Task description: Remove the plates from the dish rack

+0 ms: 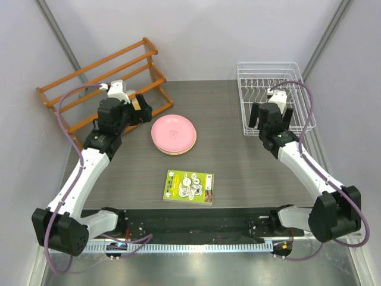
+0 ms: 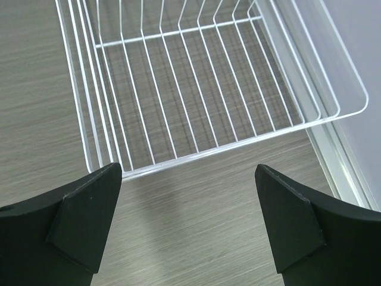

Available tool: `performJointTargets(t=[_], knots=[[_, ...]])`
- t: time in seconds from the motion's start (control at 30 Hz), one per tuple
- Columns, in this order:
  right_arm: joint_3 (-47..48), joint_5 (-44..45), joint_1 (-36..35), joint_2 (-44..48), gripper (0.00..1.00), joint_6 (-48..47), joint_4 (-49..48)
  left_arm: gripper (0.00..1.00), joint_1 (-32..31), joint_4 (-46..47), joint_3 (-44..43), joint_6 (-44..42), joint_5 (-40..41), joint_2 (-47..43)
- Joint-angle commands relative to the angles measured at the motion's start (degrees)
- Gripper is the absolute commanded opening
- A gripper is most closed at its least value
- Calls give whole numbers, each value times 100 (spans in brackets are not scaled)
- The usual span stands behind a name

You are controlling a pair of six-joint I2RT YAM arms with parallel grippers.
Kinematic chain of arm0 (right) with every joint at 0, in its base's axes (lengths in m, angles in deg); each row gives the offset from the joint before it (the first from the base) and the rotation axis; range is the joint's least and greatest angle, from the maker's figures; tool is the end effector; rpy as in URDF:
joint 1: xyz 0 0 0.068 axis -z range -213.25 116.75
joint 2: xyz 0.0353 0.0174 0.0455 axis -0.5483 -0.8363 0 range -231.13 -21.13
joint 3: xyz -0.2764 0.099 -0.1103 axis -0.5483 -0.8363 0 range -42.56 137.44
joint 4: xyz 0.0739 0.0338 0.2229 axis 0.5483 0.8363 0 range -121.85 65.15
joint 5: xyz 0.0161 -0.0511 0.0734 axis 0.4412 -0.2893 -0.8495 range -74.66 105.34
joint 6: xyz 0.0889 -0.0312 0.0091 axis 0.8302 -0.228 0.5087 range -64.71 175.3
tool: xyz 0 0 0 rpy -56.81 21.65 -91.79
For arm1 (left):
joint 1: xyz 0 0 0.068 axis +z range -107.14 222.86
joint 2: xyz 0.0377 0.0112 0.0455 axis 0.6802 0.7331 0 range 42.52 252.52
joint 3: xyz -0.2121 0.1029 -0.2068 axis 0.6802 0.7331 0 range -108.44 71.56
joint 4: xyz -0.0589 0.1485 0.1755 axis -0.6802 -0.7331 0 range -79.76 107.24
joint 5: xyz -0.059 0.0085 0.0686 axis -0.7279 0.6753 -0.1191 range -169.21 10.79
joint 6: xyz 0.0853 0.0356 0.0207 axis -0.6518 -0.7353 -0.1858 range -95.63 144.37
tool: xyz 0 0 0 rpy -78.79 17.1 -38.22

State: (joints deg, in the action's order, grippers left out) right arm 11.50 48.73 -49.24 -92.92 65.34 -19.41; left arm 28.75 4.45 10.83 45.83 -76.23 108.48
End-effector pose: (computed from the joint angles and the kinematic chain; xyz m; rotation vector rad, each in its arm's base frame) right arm 0.2792 0.0311 0.3215 0.2398 2.0043 -0.3236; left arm 0.2635 -0.0617 0.3834 -0.1577 1.8957 -0.3746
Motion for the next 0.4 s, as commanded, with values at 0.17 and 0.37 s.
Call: performJointTargets(t=[0.17,0.37], knots=[[-80,-157,113,455,100,-222,-700,99,-4,49,-44,-326,282,-390],[-159,-166,149,482,100,-222,-700,99,5,5,-71,-370,326,-408]])
